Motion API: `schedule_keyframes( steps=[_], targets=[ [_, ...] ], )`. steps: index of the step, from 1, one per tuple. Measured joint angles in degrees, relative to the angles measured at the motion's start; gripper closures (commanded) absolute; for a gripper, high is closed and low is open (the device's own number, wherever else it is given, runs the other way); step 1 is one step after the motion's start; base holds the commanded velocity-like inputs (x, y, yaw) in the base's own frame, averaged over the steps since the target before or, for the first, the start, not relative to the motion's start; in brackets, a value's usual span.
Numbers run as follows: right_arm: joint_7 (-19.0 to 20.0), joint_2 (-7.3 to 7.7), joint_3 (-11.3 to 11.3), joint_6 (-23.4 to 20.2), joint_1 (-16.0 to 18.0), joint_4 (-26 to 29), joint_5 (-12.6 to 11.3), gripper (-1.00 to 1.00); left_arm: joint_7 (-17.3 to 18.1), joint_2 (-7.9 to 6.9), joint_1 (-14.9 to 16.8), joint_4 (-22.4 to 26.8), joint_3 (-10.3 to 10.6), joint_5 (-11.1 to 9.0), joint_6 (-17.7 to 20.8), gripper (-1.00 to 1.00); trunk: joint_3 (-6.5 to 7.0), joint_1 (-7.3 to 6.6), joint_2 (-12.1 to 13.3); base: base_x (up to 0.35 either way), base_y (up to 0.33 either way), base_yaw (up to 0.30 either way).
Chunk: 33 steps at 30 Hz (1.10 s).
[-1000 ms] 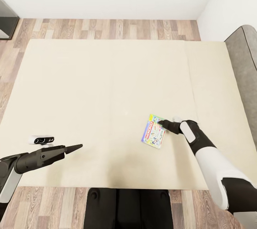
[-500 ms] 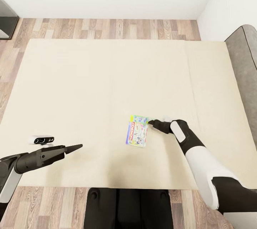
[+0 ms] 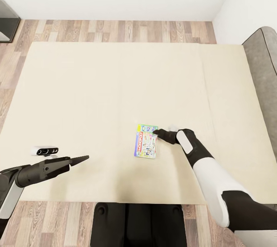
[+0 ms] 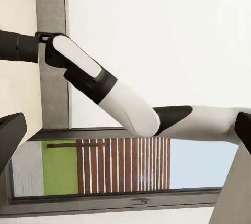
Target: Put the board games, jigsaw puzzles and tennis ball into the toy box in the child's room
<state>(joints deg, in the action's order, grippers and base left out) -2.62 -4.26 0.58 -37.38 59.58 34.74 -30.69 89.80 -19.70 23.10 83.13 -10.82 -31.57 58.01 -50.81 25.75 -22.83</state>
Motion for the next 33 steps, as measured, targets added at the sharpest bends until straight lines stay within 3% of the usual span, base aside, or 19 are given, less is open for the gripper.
schedule_keyframes(
  steps=[11,21,27,33],
  targets=[
    [0.0,-0.49,-1.18,-0.1,0.0,-0.01,-0.08,-1.0,0.0,0.0,0.0,0.0,0.0,0.0,0.0,-1.0,0.0,0.0,0.0,0.0,0.0,0.0],
    [0.0,-2.78,-1.32,-0.12,0.71,-0.01,-0.04,-1.0,0.0,0.03,0.0,-0.01,0.0,0.0,0.0,-1.0,0.0,0.0,0.0,0.0,0.0,0.0],
    [0.0,-3.64,-3.33,-0.03,1.09,-0.01,-0.04,-1.0,0.0,0.0,0.0,-0.02,0.0,0.0,0.0,-1.0,0.0,0.0,0.0,0.0,0.0,0.0],
    [0.0,-3.74,-3.97,0.18,1.14,-0.01,-0.01,-1.0,0.0,0.02,0.0,0.0,0.0,0.0,0.0,-1.0,0.0,0.0,0.0,0.0,0.0,0.0]
  ],
)
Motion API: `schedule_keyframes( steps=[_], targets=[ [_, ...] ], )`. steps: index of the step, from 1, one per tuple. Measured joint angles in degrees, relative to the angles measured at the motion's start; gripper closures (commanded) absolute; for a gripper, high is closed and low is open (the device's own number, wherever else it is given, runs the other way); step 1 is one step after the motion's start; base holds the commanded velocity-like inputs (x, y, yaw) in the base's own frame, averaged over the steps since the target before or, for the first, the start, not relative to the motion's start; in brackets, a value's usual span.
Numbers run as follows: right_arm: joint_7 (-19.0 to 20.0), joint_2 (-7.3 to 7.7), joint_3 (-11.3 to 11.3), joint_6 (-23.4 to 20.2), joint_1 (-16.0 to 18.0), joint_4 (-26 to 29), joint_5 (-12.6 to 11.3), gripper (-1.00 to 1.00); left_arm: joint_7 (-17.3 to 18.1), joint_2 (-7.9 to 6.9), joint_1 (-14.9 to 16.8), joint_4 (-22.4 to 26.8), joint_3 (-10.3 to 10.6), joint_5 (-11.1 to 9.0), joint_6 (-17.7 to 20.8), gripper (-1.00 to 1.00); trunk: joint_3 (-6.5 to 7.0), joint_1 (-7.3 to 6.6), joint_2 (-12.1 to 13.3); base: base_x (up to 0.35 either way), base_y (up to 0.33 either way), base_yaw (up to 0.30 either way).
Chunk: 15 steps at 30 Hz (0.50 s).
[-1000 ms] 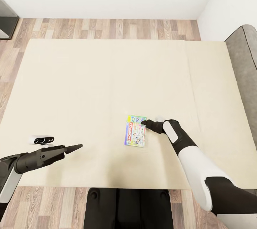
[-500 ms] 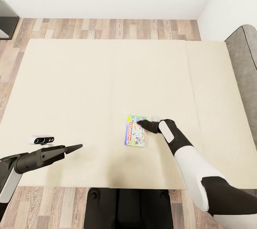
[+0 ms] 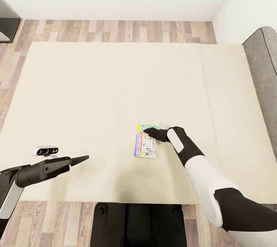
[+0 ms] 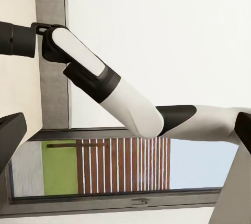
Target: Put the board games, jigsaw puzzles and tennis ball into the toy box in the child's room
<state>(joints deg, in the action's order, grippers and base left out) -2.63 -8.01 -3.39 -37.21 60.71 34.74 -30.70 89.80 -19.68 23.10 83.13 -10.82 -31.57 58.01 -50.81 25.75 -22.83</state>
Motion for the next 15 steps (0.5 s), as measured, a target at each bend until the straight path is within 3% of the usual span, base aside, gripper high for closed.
schedule_keyframes(
  steps=[15],
  targets=[
    [0.08,0.07,-0.17,0.39,0.01,0.15,-0.01,-1.0,0.0,-0.07,0.0,-0.01,-0.04,0.0,0.01,-1.0,0.0,0.0,0.0,0.0,0.0,0.0]
  ],
)
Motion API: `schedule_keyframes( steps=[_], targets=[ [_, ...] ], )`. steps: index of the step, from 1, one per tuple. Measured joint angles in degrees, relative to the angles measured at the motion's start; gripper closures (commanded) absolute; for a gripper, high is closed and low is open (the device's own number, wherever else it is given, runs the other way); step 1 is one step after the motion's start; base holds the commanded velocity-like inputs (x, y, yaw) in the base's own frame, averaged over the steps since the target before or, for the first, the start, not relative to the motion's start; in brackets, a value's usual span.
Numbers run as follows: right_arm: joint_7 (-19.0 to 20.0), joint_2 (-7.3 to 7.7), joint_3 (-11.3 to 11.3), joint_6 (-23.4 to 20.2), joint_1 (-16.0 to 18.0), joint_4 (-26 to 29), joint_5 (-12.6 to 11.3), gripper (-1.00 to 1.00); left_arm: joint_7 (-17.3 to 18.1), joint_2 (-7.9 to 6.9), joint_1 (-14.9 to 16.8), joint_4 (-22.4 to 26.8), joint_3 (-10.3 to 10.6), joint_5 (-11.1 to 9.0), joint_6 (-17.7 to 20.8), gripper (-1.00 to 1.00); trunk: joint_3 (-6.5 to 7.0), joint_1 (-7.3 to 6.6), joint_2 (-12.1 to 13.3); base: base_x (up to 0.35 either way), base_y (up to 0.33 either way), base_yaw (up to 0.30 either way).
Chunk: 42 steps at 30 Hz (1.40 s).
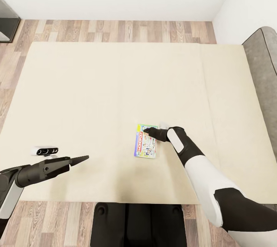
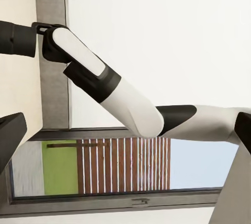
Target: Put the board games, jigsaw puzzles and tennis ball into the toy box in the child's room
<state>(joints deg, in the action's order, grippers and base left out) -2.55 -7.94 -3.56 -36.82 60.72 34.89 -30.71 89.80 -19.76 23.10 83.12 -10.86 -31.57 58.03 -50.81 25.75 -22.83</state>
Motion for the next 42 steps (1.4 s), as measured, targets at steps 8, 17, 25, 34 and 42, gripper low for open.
schedule_keyframes(
  steps=[8,17,25,34,42],
  targets=[
    [0.0,0.07,0.0,-0.03,0.0,0.12,-0.01,-1.0,0.0,0.0,0.0,-0.05,-0.03,0.0,0.02,-1.0,0.0,0.0,0.0,0.0,0.0,0.0],
    [0.08,0.28,-0.01,-0.08,0.0,0.13,-0.07,-1.0,0.0,0.0,0.0,-0.04,-0.01,0.0,0.07,-1.0,0.0,0.0,0.0,0.0,0.0,0.0],
    [0.08,0.35,-0.01,-0.08,0.0,0.13,-0.08,-1.0,0.0,0.0,0.0,-0.07,-0.02,0.0,0.05,-1.0,0.0,0.0,0.0,0.0,0.0,0.0],
    [0.08,0.36,-0.01,-0.08,0.0,0.16,-0.06,-1.0,0.0,0.0,0.0,-0.07,0.0,0.0,0.08,-1.0,0.0,0.0,0.0,0.0,0.006,0.0],
    [0.08,0.38,-0.01,-0.08,0.0,0.2,-0.1,-1.0,0.0,0.0,0.0,-0.07,0.02,0.02,0.08,-1.0,0.0,0.0,0.0,0.0,0.064,0.0]
  ],
)
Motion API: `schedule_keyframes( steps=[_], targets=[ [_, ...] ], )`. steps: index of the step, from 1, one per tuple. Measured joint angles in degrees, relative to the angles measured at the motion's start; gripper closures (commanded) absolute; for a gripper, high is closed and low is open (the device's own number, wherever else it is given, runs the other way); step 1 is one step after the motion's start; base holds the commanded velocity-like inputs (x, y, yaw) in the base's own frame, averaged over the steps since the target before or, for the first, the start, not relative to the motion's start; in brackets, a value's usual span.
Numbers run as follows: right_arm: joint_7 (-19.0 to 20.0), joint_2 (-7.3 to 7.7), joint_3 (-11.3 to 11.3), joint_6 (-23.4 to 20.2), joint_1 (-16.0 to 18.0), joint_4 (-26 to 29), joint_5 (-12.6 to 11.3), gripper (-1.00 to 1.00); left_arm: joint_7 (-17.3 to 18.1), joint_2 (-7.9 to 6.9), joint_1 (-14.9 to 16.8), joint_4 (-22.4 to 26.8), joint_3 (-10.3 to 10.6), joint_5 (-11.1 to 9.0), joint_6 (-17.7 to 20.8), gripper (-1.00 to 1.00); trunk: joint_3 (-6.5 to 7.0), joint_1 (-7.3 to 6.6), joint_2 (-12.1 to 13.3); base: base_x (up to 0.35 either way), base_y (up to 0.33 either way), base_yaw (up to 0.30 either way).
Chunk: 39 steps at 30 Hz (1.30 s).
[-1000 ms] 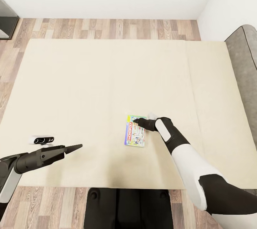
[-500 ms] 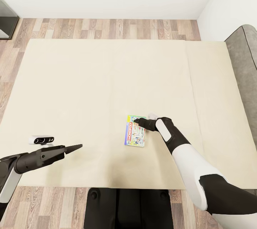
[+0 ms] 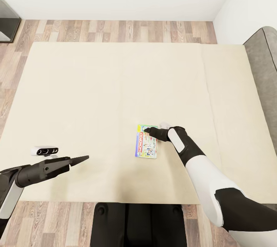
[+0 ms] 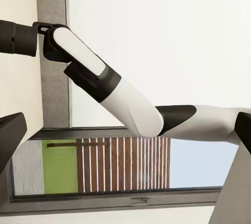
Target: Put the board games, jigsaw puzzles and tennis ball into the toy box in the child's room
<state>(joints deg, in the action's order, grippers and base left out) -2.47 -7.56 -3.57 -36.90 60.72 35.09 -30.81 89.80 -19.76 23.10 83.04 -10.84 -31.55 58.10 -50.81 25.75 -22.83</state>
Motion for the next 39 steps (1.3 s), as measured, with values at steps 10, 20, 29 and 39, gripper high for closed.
schedule_keyframes(
  steps=[10,20,29,39],
  targets=[
    [0.08,0.07,-0.01,0.0,0.0,0.09,-0.02,-1.0,0.0,0.0,0.0,0.0,0.01,0.02,0.0,-1.0,0.0,0.0,0.0,0.0,0.074,0.0],
    [0.08,0.09,0.0,0.0,0.0,0.09,-0.01,-1.0,0.0,0.0,0.0,0.0,-0.01,-0.02,0.0,-1.0,0.0,0.0,0.0,0.0,0.048,0.0],
    [0.26,0.23,-0.01,0.01,0.0,0.09,-0.02,-1.0,0.0,0.0,0.0,0.0,-0.01,-0.01,0.0,-1.0,0.0,0.0,0.0,0.0,0.087,0.0],
    [0.31,0.25,0.03,0.0,0.0,0.1,-0.03,-1.0,0.0,0.0,0.0,0.0,0.01,-0.02,0.0,-1.0,0.0,0.0,0.0,0.0,0.057,0.0]
  ],
)
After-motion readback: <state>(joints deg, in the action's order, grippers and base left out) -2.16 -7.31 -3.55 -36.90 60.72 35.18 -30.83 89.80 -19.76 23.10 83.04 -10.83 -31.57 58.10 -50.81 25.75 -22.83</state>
